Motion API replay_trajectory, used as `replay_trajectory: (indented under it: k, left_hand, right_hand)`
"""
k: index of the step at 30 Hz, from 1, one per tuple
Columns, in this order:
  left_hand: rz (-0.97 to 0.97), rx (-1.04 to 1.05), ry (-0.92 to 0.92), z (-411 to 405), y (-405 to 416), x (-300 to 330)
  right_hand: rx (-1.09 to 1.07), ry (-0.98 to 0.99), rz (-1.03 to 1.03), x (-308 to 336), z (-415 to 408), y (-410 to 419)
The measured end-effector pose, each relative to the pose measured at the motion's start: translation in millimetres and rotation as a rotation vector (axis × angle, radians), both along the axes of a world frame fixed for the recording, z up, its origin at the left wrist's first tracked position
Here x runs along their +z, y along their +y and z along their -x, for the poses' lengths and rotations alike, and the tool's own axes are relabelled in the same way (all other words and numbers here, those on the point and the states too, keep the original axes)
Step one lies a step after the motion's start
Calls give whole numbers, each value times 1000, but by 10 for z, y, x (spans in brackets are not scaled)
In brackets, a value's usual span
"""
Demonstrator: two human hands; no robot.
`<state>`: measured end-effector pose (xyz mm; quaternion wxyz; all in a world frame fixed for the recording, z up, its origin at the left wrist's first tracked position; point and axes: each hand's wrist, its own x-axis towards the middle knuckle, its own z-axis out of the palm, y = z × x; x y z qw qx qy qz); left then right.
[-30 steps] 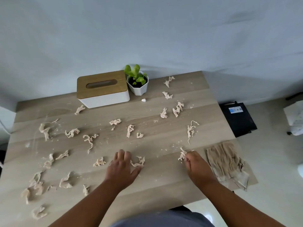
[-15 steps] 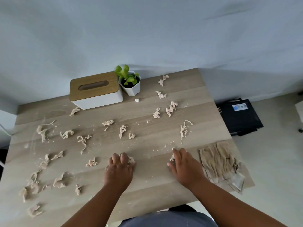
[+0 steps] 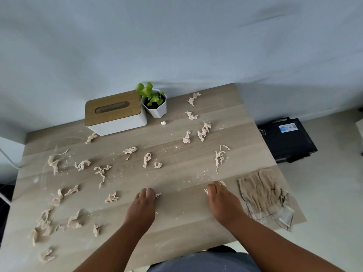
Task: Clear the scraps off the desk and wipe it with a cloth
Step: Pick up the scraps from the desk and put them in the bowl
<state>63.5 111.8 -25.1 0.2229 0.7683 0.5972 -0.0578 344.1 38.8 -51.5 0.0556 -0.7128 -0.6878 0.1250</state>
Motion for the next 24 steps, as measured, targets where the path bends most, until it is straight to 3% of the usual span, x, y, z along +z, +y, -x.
replay_trajectory:
  k: [5, 9, 15, 20, 24]
  left_hand:
    - [-17, -10, -108, 57, 43, -2]
    - [-41, -50, -170, 27, 102, 81]
    - [-56, -95, -189, -10, 130, 150]
    - [-18, -63, -225, -23, 169, 134]
    - [-26, -64, -282, -34, 198, 115]
  right_hand:
    - [-31, 55, 57, 66, -11, -21]
    - [-28, 93, -14, 120, -14, -55]
    - [1, 100, -16, 237, -72, -93]
    - [-105, 158, 1, 219, -135, -79]
    - [-176, 328, 169, 226, -219, -63]
